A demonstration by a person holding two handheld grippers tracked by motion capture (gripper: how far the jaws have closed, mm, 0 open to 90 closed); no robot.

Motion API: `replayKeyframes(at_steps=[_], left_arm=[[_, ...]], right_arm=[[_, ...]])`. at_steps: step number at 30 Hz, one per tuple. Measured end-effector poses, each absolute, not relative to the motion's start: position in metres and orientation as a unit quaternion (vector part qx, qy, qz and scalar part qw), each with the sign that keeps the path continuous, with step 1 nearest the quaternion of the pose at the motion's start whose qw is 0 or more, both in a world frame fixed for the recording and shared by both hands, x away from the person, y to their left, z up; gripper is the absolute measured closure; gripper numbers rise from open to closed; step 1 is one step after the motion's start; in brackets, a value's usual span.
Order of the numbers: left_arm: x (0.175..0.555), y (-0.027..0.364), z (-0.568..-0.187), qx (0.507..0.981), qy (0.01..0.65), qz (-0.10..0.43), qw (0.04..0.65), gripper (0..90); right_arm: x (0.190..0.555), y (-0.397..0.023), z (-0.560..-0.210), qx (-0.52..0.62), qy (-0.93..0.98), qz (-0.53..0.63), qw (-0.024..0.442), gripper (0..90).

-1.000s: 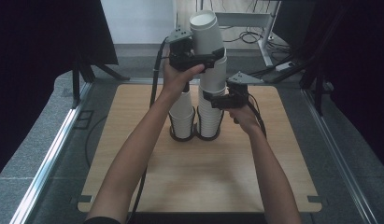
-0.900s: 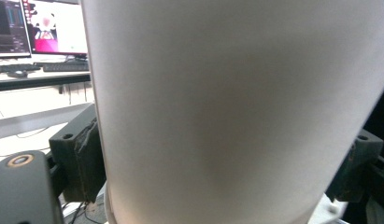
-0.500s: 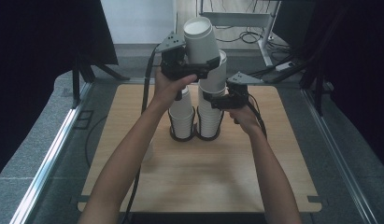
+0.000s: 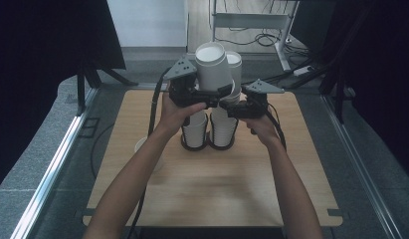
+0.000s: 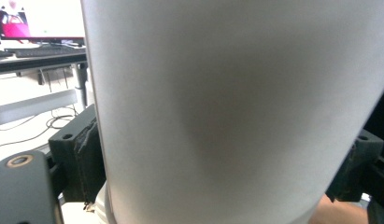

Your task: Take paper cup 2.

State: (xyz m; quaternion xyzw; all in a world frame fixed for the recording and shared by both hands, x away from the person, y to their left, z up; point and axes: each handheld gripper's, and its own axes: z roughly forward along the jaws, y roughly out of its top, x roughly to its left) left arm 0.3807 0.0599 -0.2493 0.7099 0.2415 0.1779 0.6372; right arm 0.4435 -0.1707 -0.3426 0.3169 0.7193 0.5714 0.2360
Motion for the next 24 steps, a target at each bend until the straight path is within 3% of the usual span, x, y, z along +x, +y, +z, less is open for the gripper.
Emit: replayKeyframes(at_steps=[24], left_arm=[[0.341, 0.071, -0.316, 0.741, 0.239, 0.160, 0.607, 12.4]], right_arm=[[0.397, -0.192, -0.372, 0.308, 0.721, 0.570, 0.246, 13.2]])
